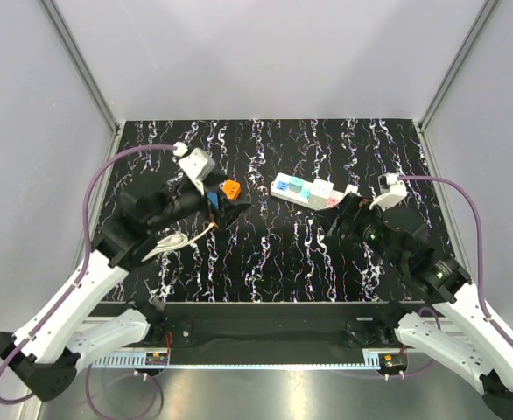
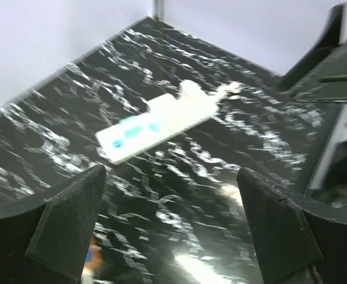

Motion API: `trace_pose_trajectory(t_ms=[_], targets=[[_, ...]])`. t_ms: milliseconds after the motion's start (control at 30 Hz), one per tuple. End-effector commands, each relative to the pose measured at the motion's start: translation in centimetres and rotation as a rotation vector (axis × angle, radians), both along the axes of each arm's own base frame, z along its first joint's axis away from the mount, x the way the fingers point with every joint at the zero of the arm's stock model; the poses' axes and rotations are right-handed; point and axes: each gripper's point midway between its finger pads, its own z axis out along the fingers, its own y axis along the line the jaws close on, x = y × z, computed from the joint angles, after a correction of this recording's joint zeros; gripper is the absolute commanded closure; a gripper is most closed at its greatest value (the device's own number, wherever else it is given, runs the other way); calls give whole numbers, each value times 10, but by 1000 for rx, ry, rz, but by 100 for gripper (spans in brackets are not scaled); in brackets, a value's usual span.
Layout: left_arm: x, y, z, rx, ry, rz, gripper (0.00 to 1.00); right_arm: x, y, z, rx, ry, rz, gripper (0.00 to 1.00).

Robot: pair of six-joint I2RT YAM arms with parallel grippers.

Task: Insert the plug

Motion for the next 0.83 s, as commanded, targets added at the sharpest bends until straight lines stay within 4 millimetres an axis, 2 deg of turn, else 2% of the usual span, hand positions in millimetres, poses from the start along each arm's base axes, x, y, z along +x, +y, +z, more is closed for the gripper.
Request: trace_pose_trajectory(t_ms=[0, 33, 133, 267, 300, 367, 400, 533, 800], targets=[[-13, -4, 16, -211, 65, -5, 1, -7, 13, 3, 117, 91, 13, 0], [-13, 0, 19, -212, 38, 11, 1, -6, 12, 3, 123, 93, 4, 0], [-6, 8, 8, -193, 57, 78, 1, -6, 5, 8, 114, 61, -14, 0], [0, 4, -17, -126, 135, 84, 1, -7, -17, 30, 117, -28, -83, 0], [0, 2, -12, -128, 141, 79, 1, -8, -21, 34, 118, -44, -93, 0], [-4, -5, -16, -105, 169, 30, 1, -10, -29, 41, 111, -79, -115, 0], [-6, -7, -13, -101, 160, 11, 1, -9, -35, 43, 107, -89, -142, 0], [-10, -2, -9, -95, 123, 8, 1, -8, -44, 49, 74, -114, -166, 0], [-9, 11, -3, -105, 30, 55, 1, -3, -40, 34, 38, -62, -172, 0]])
